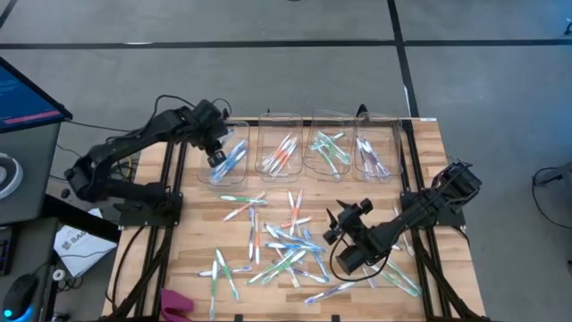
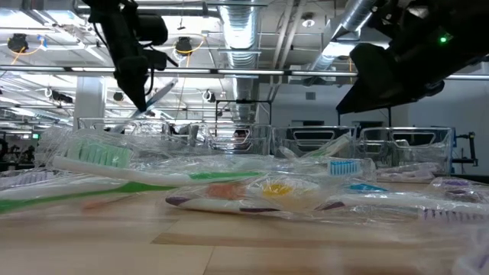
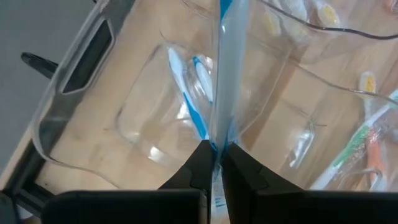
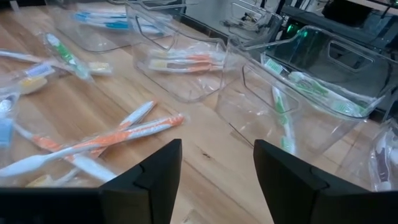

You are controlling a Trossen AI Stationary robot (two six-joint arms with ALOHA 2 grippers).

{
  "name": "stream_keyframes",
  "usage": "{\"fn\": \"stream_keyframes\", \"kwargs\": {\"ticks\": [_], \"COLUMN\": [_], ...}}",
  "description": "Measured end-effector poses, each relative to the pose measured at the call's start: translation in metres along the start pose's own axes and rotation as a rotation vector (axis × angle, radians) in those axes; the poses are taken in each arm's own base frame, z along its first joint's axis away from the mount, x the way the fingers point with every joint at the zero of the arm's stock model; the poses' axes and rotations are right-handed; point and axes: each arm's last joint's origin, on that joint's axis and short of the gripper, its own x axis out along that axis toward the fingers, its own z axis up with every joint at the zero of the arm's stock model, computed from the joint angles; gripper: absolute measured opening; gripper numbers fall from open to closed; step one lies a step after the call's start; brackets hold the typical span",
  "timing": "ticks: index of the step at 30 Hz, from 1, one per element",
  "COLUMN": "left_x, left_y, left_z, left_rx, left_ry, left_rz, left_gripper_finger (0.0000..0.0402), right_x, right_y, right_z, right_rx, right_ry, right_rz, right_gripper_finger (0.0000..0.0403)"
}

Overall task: Pick & Place Toothbrushes
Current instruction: Put the blue toothbrush into the left transparent bin

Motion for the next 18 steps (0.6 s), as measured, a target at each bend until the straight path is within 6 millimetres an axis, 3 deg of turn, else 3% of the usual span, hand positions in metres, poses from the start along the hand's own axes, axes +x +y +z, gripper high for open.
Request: {"fn": "stream_keyframes", "kwargs": {"ticks": [18], "left_x": [0.020], "left_y": [0.002], "left_z": [-0.002], "left_rx": [-0.034], "left_ry": [0.072], "left_rz": [-0.012], "left_gripper_finger": [0.0011], "right_x": [0.002], "right_y": [0.000], "right_z": [0.000], "right_rx": [-0.025], "right_ry": [0.004], "right_rz": [-0.005], "right_gripper_finger": [0.0194]}}
